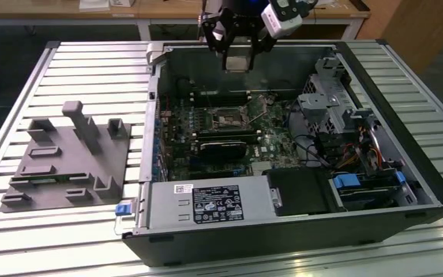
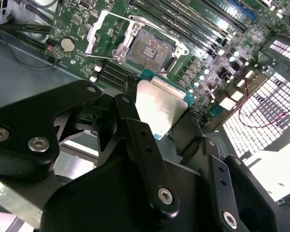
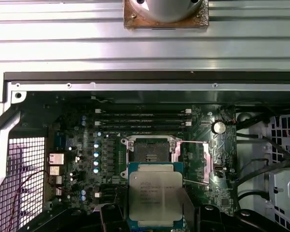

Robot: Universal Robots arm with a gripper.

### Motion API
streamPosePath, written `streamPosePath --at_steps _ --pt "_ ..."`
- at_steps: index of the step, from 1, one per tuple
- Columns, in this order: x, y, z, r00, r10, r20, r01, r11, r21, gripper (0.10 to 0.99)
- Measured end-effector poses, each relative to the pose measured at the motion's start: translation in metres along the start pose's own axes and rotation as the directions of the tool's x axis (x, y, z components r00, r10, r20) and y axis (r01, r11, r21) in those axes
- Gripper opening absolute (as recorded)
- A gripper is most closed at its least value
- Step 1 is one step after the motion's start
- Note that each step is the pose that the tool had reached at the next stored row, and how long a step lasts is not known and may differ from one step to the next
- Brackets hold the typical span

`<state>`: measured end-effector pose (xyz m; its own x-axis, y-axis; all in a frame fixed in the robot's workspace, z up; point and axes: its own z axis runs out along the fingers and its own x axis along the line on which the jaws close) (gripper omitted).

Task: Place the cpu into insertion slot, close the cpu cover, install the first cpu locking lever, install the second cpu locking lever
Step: 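Place the cpu into insertion slot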

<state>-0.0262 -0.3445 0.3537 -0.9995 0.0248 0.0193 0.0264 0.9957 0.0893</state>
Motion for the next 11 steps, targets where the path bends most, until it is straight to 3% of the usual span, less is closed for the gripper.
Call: streamPosePath --at_steps 11 --pt "-0.0001 -0.0005 0.0051 1.0 0.0 0.0 0.0 1.0 0.0 0.537"
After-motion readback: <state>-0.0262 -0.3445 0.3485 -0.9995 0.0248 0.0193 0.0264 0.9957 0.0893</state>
